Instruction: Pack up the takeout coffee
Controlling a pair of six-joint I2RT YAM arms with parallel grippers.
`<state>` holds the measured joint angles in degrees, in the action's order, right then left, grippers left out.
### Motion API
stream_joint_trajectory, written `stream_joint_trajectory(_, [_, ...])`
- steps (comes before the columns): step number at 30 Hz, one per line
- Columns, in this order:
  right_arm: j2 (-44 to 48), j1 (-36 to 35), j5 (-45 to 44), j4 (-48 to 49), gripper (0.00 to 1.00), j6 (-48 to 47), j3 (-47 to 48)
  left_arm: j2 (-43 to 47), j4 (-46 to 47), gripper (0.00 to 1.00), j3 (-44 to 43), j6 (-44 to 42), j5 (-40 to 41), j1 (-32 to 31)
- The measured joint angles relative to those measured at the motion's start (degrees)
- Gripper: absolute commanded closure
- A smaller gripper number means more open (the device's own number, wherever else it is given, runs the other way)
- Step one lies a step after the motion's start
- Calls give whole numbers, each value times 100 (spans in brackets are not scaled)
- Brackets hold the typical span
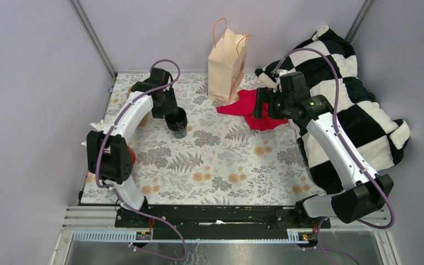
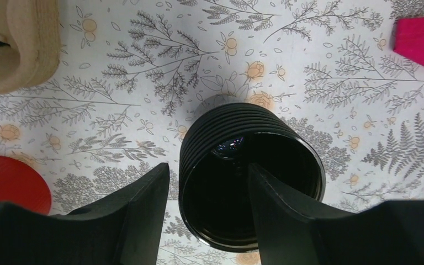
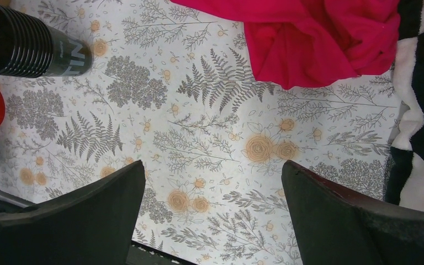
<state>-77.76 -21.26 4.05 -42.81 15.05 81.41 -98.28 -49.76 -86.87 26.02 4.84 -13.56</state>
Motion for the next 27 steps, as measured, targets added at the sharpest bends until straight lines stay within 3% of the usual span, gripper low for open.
stream_joint_trajectory(6, [20,-2,-2,-4,0,-70,-103,-68,-48,45,-114,-125,177,0])
stream_joint_trajectory(13, [22,-2,0,-11,0,-70,-107,44,-186,61,-109,-205,380,-44])
stream_joint_trajectory(27, [13,-2,15,-11,0,-68,-107,223,-234,75,-109,-247,551,-186])
